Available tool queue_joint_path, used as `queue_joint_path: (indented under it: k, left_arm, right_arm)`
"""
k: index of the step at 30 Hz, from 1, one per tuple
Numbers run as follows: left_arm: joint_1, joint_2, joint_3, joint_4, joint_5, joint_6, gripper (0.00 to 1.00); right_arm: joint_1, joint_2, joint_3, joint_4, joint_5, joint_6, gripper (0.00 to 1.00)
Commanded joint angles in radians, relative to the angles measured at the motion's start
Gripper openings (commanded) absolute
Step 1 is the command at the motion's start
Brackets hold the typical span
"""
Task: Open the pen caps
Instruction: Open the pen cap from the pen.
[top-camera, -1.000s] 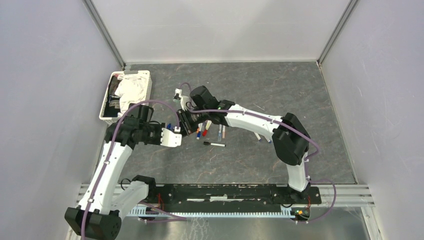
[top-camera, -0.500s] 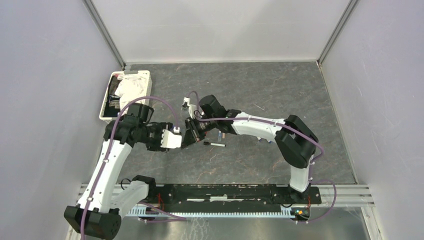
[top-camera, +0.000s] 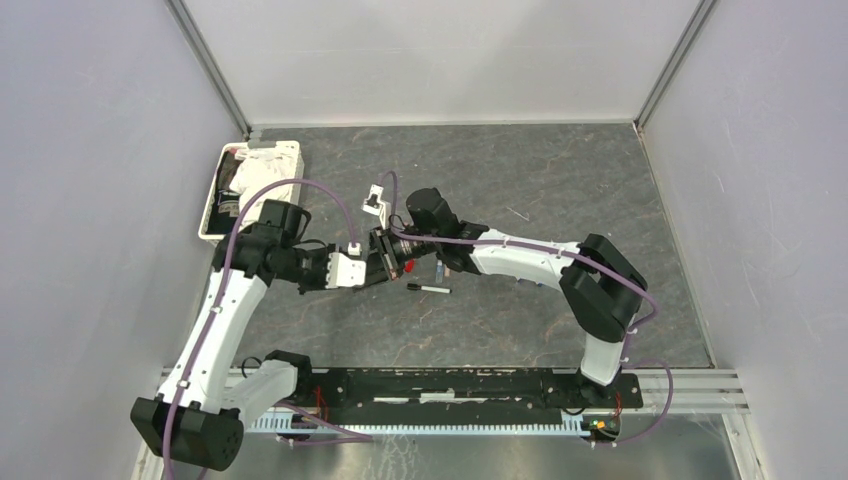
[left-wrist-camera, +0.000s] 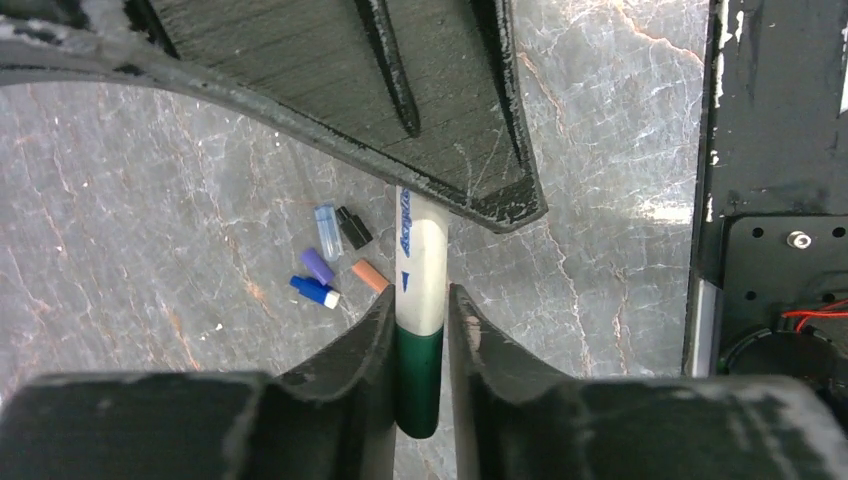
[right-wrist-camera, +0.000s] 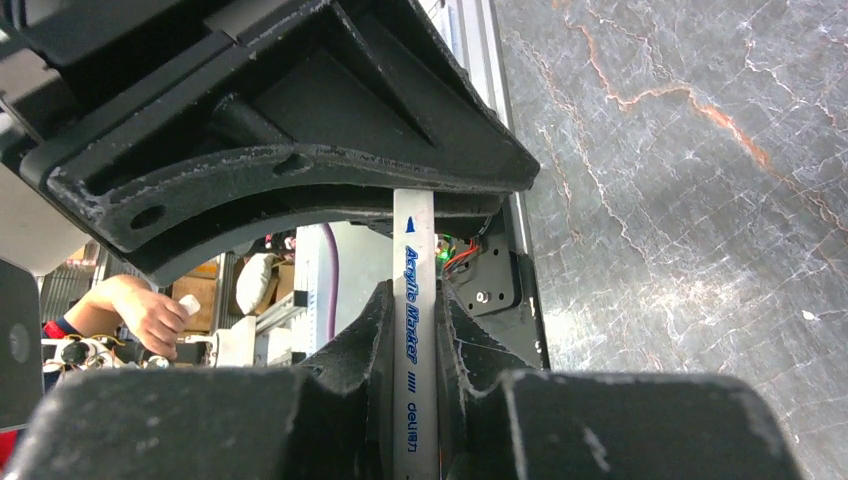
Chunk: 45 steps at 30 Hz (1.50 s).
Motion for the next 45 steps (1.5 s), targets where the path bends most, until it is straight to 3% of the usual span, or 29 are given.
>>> queue_joint_path:
  k: [1, 7, 8, 10, 11, 15, 29, 32, 33, 35, 37, 40, 45]
  left_arm:
    - [-0.004, 0.001, 0.029, 0.022, -0.021, -0.042, 0.25]
    - [-0.004, -0.021, -0.009, 0.038, -0.091, 0.014, 0.12]
    - [-0.004, -0.023, -0.011, 0.037, -0.097, 0.016, 0.07]
    - [-0.004, -0.026, -0.009, 0.026, -0.09, 0.026, 0.02]
    - [-0.004, -0.026, -0.007, 0.017, -0.084, 0.035, 0.02]
    - [-0.005, -0.027, 0.005, 0.003, -0.065, 0.041, 0.02]
    - [-0.004, -0.016, 0.018, -0.009, -0.059, 0.049, 0.02]
    - [-0.004, -0.015, 0.017, -0.01, -0.063, 0.051, 0.03]
    - [-0.005, -0.015, 0.018, -0.01, -0.064, 0.052, 0.07]
    - [-0.004, -0.018, 0.018, -0.014, -0.069, 0.051, 0.26]
    - [-0.004, -0.018, 0.02, -0.027, -0.08, 0.058, 0.38]
    - [-0.004, -0.013, 0.024, -0.04, -0.093, 0.061, 0.42]
    - [-0.004, -0.012, 0.025, -0.035, -0.074, 0.064, 0.4]
  right_arm:
    - [-0.006, -0.04, -0.012, 0.04, 0.012, -0.014, 0.0]
    - [-0.007, -0.054, -0.018, -0.012, 0.037, -0.058, 0.0]
    - [-0.006, -0.051, -0.014, -0.014, 0.038, -0.058, 0.07]
    - [-0.007, -0.032, 0.012, -0.023, 0.04, -0.05, 0.37]
    - [-0.004, -0.016, 0.033, -0.023, 0.039, -0.043, 0.44]
    - [0.009, 0.035, 0.11, -0.021, 0.03, -0.027, 0.52]
    - [0.031, 0.083, 0.105, 0.107, -0.082, 0.056, 0.44]
    - [0.028, 0.08, 0.107, 0.069, -0.081, 0.028, 0.27]
    - [0.027, 0.076, 0.107, 0.062, -0.08, 0.021, 0.17]
    - [0.019, 0.07, 0.103, 0.048, -0.075, 0.011, 0.04]
    - [0.005, 0.059, 0.091, 0.041, -0.075, 0.004, 0.0]
    - [-0.012, 0.04, 0.065, 0.045, -0.077, 0.0, 0.0]
    - [-0.016, 0.04, 0.059, 0.048, -0.074, 0.005, 0.0]
